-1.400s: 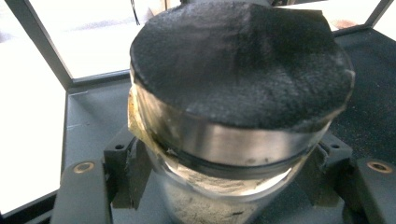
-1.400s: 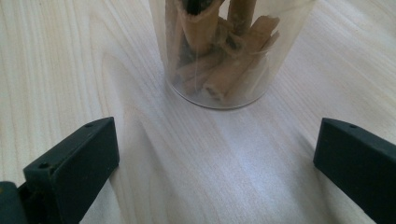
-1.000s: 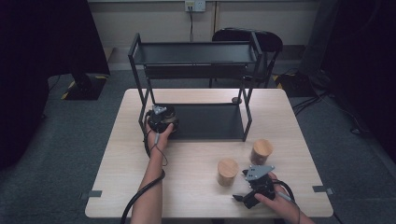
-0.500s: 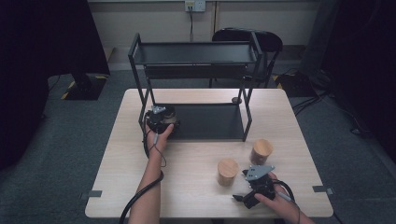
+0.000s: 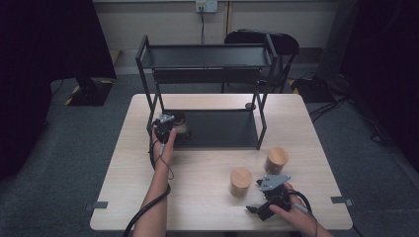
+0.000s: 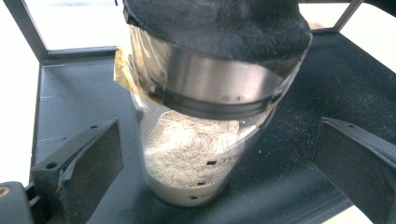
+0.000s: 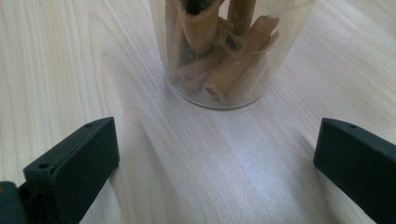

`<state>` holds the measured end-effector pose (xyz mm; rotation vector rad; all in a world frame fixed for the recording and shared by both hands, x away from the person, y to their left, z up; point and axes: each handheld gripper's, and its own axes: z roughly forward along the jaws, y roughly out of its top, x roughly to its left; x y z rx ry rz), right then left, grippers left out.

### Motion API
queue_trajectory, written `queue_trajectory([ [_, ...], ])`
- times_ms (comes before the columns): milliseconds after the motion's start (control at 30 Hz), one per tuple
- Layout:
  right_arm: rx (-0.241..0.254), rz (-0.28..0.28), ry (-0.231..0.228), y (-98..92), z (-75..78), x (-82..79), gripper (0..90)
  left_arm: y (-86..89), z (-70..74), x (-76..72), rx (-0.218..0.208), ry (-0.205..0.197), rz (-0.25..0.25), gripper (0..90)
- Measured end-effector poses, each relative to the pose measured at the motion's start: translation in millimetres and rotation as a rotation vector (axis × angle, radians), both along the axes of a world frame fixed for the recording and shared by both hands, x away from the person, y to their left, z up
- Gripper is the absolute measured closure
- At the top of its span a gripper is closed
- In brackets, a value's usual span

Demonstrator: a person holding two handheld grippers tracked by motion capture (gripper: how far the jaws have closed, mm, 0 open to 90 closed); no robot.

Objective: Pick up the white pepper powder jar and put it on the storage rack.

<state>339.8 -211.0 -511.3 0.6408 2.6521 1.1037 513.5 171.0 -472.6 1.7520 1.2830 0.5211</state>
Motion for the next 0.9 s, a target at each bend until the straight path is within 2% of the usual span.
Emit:
queue_trajectory([
  [400, 0.0, -0.001, 0.0, 0.0, 0.0, 0.0, 0.0, 1.0, -3.6, -6.3, 0.002, 0.018, -0.019, 1.6],
  [567, 0.0, 0.0, 0.0, 0.0, 0.0, 0.0, 0.0, 0.7, -6.1, -10.0, -0.011, 0.015, -0.03, 2.3],
  [900, 0.0, 0.0, 0.0, 0.0, 0.0, 0.0, 0.0, -1.5, -8.0, -15.0, -0.011, 0.016, -0.049, 1.7],
])
